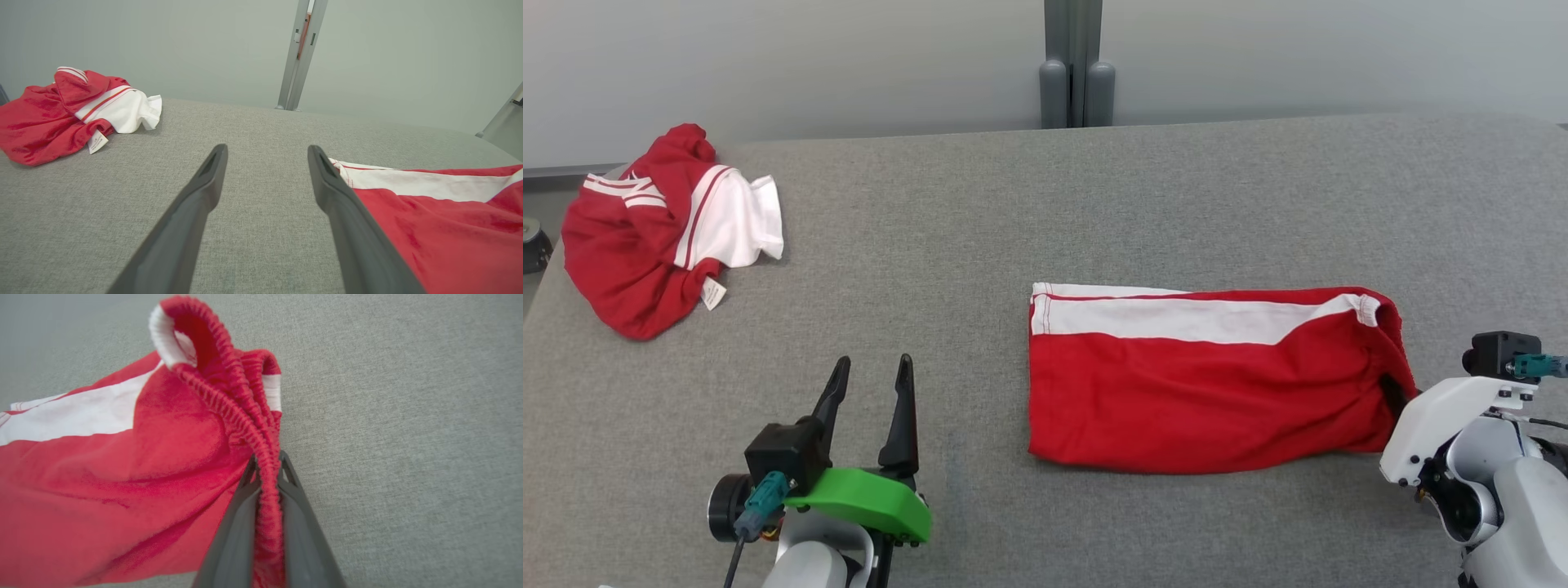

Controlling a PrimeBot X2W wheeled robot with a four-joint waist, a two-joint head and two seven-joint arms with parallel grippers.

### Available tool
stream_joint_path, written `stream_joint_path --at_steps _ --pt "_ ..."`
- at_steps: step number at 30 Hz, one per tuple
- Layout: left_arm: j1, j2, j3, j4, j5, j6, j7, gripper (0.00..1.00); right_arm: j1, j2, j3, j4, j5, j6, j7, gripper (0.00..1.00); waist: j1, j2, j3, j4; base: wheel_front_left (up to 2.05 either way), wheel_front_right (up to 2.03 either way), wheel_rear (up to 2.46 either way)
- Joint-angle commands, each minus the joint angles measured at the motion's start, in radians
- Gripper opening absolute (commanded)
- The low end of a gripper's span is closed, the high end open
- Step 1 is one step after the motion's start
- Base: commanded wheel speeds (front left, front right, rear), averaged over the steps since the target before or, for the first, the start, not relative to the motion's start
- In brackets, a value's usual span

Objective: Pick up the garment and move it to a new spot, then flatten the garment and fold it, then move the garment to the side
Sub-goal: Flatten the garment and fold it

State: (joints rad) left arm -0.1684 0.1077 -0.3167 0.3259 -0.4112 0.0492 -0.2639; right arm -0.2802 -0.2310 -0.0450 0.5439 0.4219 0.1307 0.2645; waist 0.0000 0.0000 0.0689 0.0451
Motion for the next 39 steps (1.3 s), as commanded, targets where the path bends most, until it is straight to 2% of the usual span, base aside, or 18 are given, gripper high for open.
stream_joint_path --at_steps 1,7,14,23,30,31,32,39 --pt "0.008 -0.001 0.002 0.002 0.011 -0.004 0.0 1.0 0.015 0.013 0.003 -0.025 0.021 0.0 0.011 0.0 0.0 0.0 -0.001 -0.003 0.0 0.0 0.0" --pt "0.003 -0.004 -0.006 0.01 0.018 -0.012 0.0 1.0 0.039 0.078 0.04 -0.158 0.122 0.0 0.055 0.0 0.0 0.0 -0.002 0.013 0.0 0.0 0.0" --pt "-0.007 -0.005 -0.016 0.011 0.022 -0.013 0.0 1.0 0.045 0.143 0.132 -0.309 0.194 0.0 0.104 0.0 0.0 0.0 0.0 0.084 0.0 0.0 0.0" --pt "-0.026 -0.011 -0.026 -0.002 0.027 -0.013 0.0 1.0 -0.021 0.177 0.185 -0.212 0.215 0.0 0.083 0.0 0.0 0.0 0.023 0.188 0.0 0.0 0.0" --pt "-0.025 -0.017 -0.028 -0.005 0.025 -0.013 0.0 1.0 -0.078 0.18 0.228 -0.086 0.229 0.0 0.036 0.0 0.0 0.0 0.031 0.23 0.0 0.0 0.0" --pt "-0.024 -0.019 -0.027 -0.004 0.024 -0.011 0.0 1.0 -0.085 0.18 0.237 -0.07 0.233 0.0 0.025 0.4 0.0 0.0 0.032 0.232 0.0 0.0 0.0" --pt "-0.023 -0.019 -0.027 -0.004 0.023 -0.01 0.0 1.0 -0.09 0.18 0.244 -0.058 0.238 0.0 0.018 0.98 0.0 0.0 0.032 0.232 0.0 0.0 0.0" --pt "-0.015 -0.022 -0.021 -0.008 0.024 -0.008 0.0 1.0 -0.128 0.179 0.332 -0.071 0.284 0.0 -0.034 1.0 0.0 0.0 0.029 0.199 0.0 0.0 0.0"
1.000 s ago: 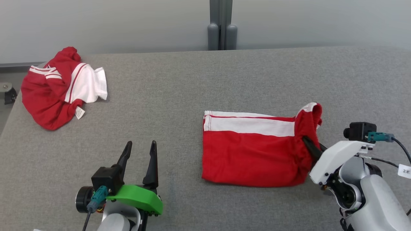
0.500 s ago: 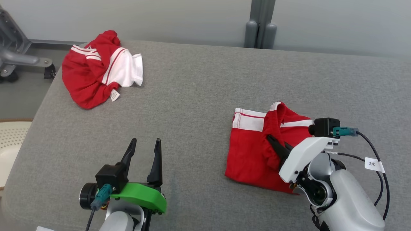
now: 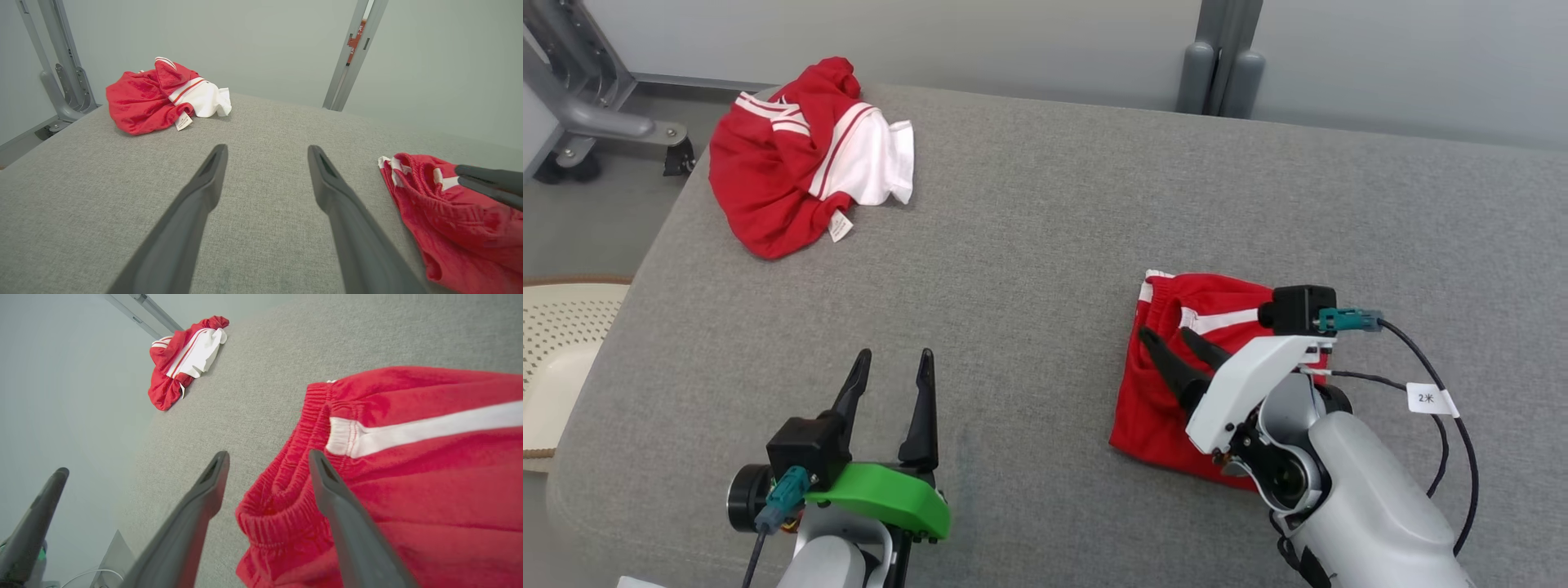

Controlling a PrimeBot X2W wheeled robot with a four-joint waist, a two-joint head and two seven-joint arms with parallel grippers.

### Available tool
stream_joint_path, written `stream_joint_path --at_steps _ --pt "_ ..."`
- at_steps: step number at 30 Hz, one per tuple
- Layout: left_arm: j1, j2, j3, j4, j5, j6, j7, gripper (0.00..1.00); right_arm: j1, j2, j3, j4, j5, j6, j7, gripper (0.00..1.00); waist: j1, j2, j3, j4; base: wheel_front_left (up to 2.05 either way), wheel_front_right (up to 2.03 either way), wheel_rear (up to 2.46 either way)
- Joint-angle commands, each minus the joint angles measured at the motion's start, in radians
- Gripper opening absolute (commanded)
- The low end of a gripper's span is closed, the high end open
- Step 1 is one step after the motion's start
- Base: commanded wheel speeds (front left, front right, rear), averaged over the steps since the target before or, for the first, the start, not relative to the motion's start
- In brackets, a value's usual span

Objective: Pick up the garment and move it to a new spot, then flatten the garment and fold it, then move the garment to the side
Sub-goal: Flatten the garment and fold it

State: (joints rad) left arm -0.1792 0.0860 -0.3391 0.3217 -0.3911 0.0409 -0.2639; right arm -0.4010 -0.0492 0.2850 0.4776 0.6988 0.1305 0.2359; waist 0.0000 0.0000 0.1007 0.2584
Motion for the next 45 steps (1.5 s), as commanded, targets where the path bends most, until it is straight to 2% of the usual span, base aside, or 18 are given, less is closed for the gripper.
stream_joint_path --at_steps 1,4,7,11,21,31,45 --pt "-0.003 0.0 0.002 -0.004 0.005 -0.001 0.0 1.0 -0.009 -0.003 0.01 -0.014 0.01 0.0 -0.013 1.0 0.0 0.0 -0.006 -0.022 0.0 0.0 0.0" --pt "-0.003 -0.002 0.004 -0.01 0.01 -0.003 0.0 1.0 -0.005 -0.004 0.015 -0.046 0.001 0.0 -0.051 1.0 0.0 0.0 -0.017 -0.054 0.0 0.0 0.0" --pt "-0.005 -0.006 0.007 -0.017 0.011 -0.003 0.0 1.0 0.003 -0.01 -0.007 -0.07 -0.07 0.0 -0.112 1.0 0.0 0.0 -0.029 -0.09 0.0 0.0 0.0" --pt "-0.019 -0.014 0.015 -0.024 0.01 -0.004 0.0 1.0 0.039 -0.032 -0.07 -0.099 -0.218 0.0 -0.218 1.0 0.0 0.0 -0.049 -0.143 0.0 0.0 0.0" --pt "0.004 -0.026 0.075 -0.028 0.036 -0.013 0.0 1.0 0.199 -0.027 -0.232 -0.212 -0.441 0.0 -0.385 1.0 0.0 0.0 -0.082 -0.234 0.0 0.0 0.0" --pt "0.108 -0.032 0.139 -0.03 0.086 -0.031 0.0 1.0 0.35 -0.005 -0.304 -0.268 -0.497 0.0 -0.446 1.0 0.0 0.0 -0.101 -0.252 0.0 0.0 0.0" --pt "0.128 -0.035 0.154 -0.026 0.104 -0.04 0.0 1.0 0.347 -0.002 -0.29 -0.254 -0.484 0.0 -0.475 1.0 0.0 0.0 -0.107 -0.222 0.0 0.0 0.0"
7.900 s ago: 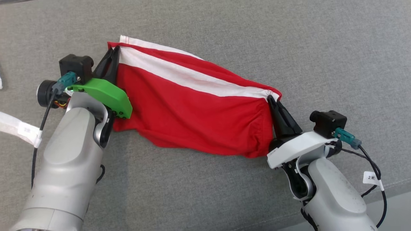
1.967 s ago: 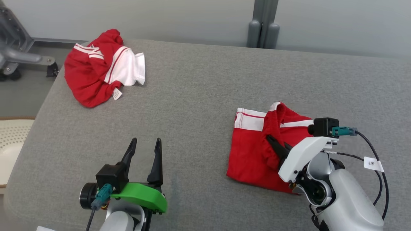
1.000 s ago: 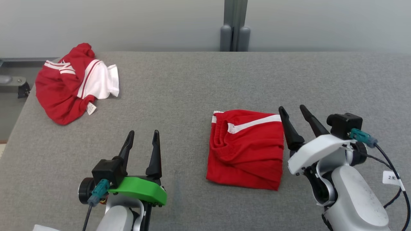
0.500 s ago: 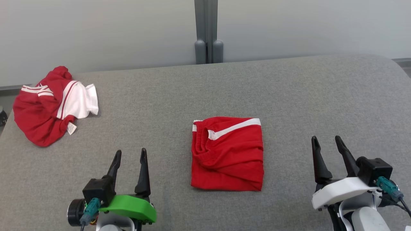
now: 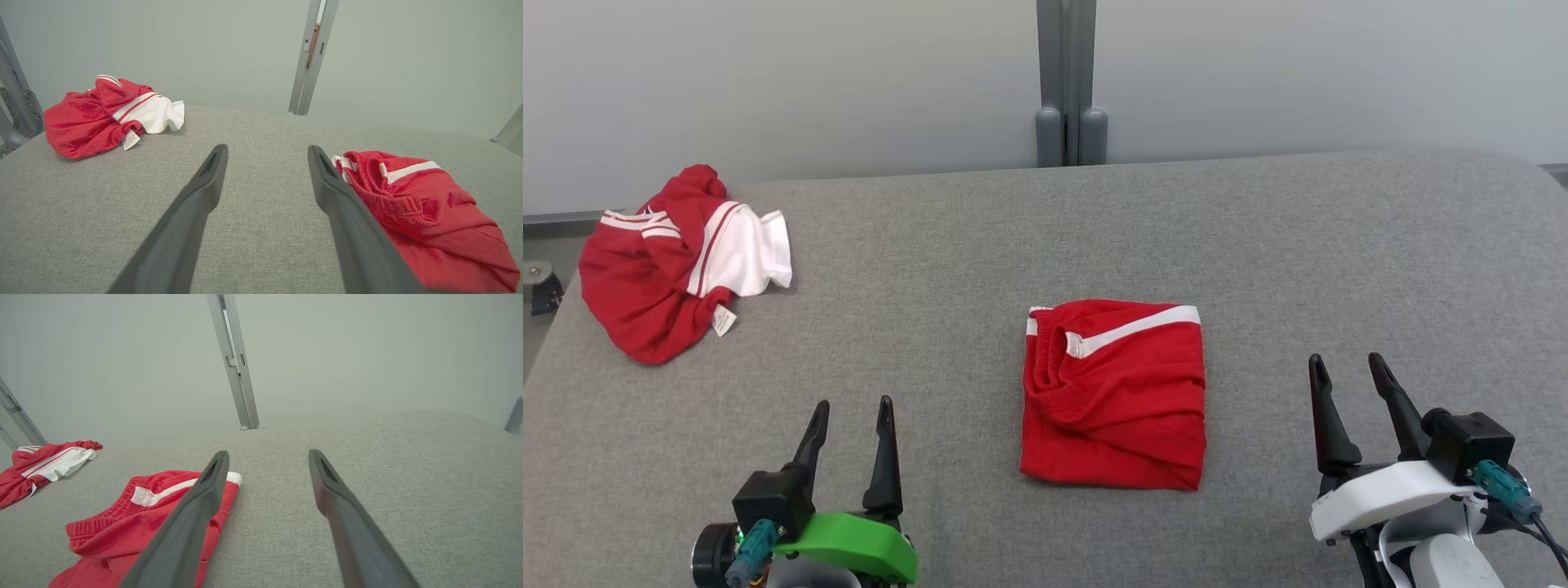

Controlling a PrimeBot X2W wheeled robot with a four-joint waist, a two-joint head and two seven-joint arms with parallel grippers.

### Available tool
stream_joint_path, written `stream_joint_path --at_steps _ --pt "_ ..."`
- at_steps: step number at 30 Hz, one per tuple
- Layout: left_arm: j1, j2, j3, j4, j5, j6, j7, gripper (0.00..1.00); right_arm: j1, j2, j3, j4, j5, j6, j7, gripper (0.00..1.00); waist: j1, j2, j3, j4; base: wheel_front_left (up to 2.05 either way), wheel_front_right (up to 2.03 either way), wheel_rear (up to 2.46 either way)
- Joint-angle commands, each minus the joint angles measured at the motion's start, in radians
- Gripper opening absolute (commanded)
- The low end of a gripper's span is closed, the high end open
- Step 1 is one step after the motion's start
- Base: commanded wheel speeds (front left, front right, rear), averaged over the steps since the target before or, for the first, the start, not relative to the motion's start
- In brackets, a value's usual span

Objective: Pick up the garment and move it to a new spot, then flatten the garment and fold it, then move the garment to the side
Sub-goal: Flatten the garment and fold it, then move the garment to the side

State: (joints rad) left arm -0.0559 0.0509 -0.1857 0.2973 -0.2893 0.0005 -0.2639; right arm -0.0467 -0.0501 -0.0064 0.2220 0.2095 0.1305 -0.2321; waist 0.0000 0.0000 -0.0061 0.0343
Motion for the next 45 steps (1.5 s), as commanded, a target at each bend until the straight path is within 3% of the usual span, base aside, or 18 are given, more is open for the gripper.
stream_joint_path --at_steps 1,9,16,29,37,38,39,43,45 --pt "0.003 0.0 -0.002 -0.003 -0.001 0.002 0.0 1.0 -0.01 -0.001 0.002 0.003 0.006 0.0 -0.008 1.0 0.0 0.0 0.0 0.004 0.0 0.0 0.0" --pt "0.004 0.0 -0.014 -0.013 -0.007 0.013 0.0 1.0 -0.016 -0.001 0.008 0.016 0.001 0.0 -0.008 1.0 0.0 0.0 0.005 0.009 0.0 0.0 0.0" --pt "-0.015 0.0 -0.022 -0.016 -0.003 0.016 0.0 1.0 -0.064 -0.001 -0.039 0.05 0.031 0.0 0.093 1.0 0.0 0.0 0.034 0.026 0.0 0.0 0.0" --pt "-0.043 0.001 -0.041 -0.037 -0.033 0.037 0.0 1.0 -0.175 -0.002 -0.049 0.126 0.078 0.0 0.39 1.0 0.0 0.0 0.108 0.172 0.0 0.0 0.0" --pt "-0.043 0.001 -0.042 -0.05 -0.037 0.044 0.0 1.0 -0.213 -0.002 -0.063 0.243 0.08 0.0 0.48 1.0 0.0 0.0 0.14 0.244 0.0 0.0 0.0" --pt "-0.041 0.001 -0.041 -0.051 -0.036 0.044 0.0 1.0 -0.217 -0.002 -0.066 0.258 0.086 0.0 0.488 0.93 0.0 0.0 0.142 0.247 0.0 0.0 0.0" --pt "-0.04 0.001 -0.04 -0.052 -0.035 0.044 0.0 1.0 -0.22 -0.002 -0.072 0.271 0.089 0.0 0.494 0.59 0.0 0.0 0.143 0.248 0.0 0.0 0.0" --pt "-0.039 0.001 -0.034 -0.055 -0.021 0.04 0.0 1.0 -0.241 -0.001 -0.067 0.297 0.096 0.0 0.487 0.0 0.0 0.0 0.155 0.231 0.0 0.0 0.0" --pt "-0.044 0.001 -0.03 -0.058 -0.014 0.037 0.0 1.0 -0.256 -0.002 -0.064 0.296 0.101 0.0 0.47 0.0 0.0 0.0 0.163 0.21 0.0 0.0 0.0"
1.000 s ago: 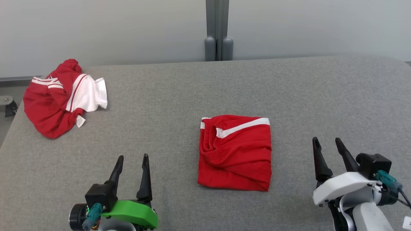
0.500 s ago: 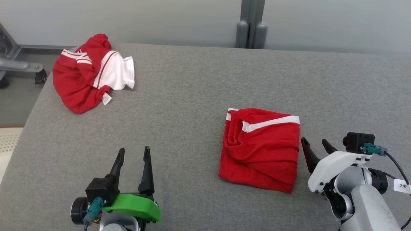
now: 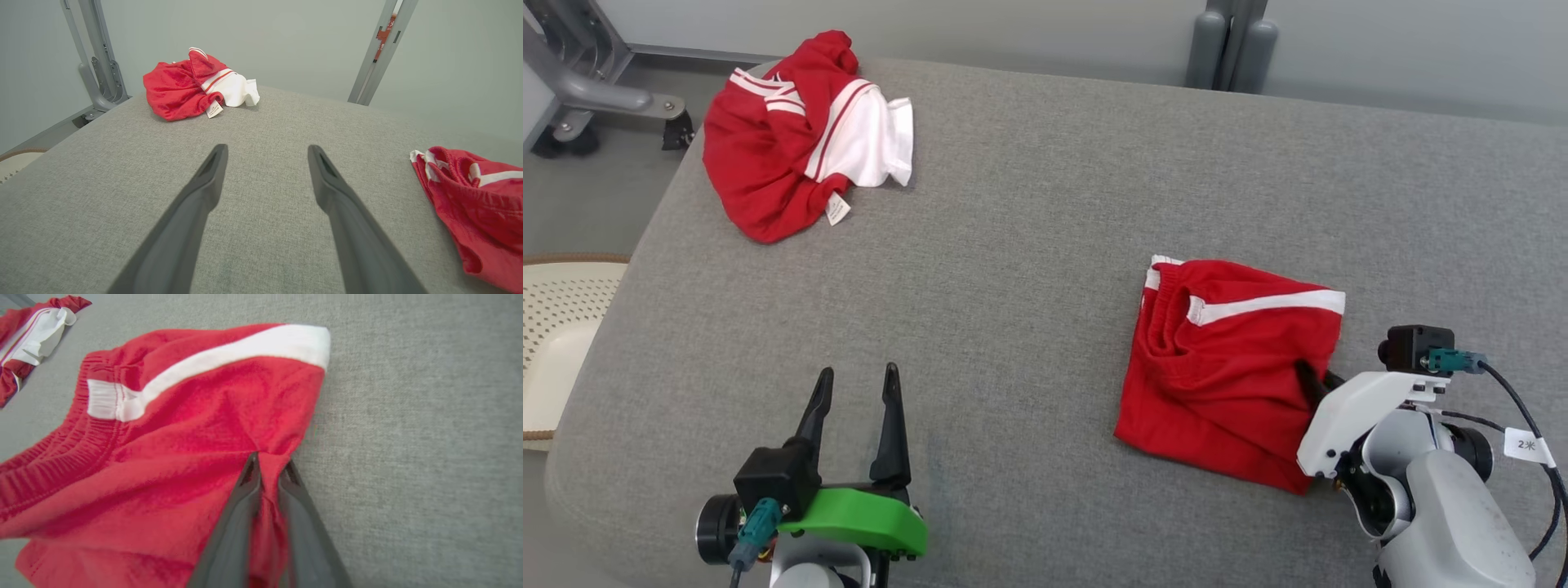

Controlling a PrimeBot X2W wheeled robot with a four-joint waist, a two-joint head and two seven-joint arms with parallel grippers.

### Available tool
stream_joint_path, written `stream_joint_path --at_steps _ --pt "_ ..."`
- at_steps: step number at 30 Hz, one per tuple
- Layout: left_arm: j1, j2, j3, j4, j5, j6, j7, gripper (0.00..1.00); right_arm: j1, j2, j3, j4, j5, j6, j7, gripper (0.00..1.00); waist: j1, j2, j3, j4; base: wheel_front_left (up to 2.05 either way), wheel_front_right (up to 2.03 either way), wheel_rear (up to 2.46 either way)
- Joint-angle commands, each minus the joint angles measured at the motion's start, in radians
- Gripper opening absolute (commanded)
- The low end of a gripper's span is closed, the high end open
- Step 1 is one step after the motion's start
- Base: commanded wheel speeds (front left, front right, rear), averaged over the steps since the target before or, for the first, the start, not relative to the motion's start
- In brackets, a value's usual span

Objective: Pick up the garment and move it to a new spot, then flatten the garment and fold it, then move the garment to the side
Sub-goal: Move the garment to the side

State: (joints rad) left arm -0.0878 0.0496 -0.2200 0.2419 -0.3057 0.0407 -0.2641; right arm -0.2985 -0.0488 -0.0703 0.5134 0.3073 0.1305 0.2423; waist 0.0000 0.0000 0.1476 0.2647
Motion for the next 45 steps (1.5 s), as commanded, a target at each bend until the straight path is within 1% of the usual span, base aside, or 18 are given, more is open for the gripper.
stream_joint_path --at_steps 1,6,13,15,19,23,25,28,32,40,43,45 --pt "-0.017 0.002 0.005 -0.005 0.008 -0.005 0.0 1.0 -0.017 -0.006 -0.001 0.0 0.005 0.0 -0.021 0.0 0.0 0.0 0.015 -0.036 0.0 0.0 0.0" --pt "-0.037 0.002 0.006 -0.021 0.031 -0.015 0.0 1.0 -0.06 -0.036 0.013 -0.014 -0.011 0.0 -0.091 0.0 0.0 0.0 0.049 -0.134 0.0 0.0 0.0" --pt "-0.074 0.002 -0.002 -0.024 0.074 -0.036 0.0 1.0 -0.112 -0.078 -0.012 -0.004 -0.019 0.0 -0.156 0.0 0.0 0.0 0.105 -0.349 0.0 0.0 0.0" --pt "-0.083 0.006 0.001 -0.021 0.087 -0.04 0.0 1.0 -0.132 -0.075 -0.011 0.004 -0.025 0.0 -0.167 0.0 0.0 0.0 0.121 -0.422 0.0 0.0 0.0" --pt "-0.104 0.013 -0.013 -0.007 0.108 -0.054 0.0 1.0 -0.162 -0.069 -0.017 0.03 -0.029 0.0 -0.192 0.0 0.0 0.0 0.141 -0.537 0.0 0.0 0.0" --pt "-0.124 0.017 -0.028 0.01 0.12 -0.066 0.0 1.0 -0.188 -0.059 -0.003 0.058 -0.024 0.0 -0.214 0.0 0.0 0.0 0.152 -0.614 0.0 0.0 0.0" --pt "-0.134 0.018 -0.035 0.017 0.122 -0.072 0.0 1.0 -0.198 -0.059 0.005 0.074 -0.022 0.0 -0.225 0.0 0.0 0.0 0.154 -0.633 0.0 0.0 0.0" --pt "-0.143 0.017 -0.043 0.028 0.126 -0.075 0.0 1.0 -0.212 -0.062 0.014 0.099 -0.024 0.0 -0.242 0.0 0.0 0.0 0.153 -0.638 0.0 0.0 0.0" --pt "-0.152 0.015 -0.048 0.02 0.123 -0.077 0.0 1.0 -0.239 -0.086 0.03 0.137 -0.062 0.0 -0.27 0.0 0.0 0.0 0.148 -0.6 0.0 0.0 0.0" --pt "-0.138 0.01 -0.042 -0.021 0.111 -0.065 0.0 1.0 -0.313 -0.179 0.003 0.229 -0.154 0.0 -0.304 0.0 0.0 0.0 0.137 -0.455 0.0 0.0 0.0" --pt "-0.128 0.009 -0.035 -0.036 0.109 -0.061 0.0 1.0 -0.348 -0.252 -0.008 0.261 -0.218 0.0 -0.307 0.0 0.0 0.0 0.139 -0.4 0.0 0.0 0.0" --pt "-0.123 0.008 -0.036 -0.044 0.108 -0.058 0.0 1.0 -0.371 -0.283 -0.035 0.285 -0.243 0.0 -0.302 0.0 0.0 0.0 0.144 -0.367 0.0 0.0 0.0"
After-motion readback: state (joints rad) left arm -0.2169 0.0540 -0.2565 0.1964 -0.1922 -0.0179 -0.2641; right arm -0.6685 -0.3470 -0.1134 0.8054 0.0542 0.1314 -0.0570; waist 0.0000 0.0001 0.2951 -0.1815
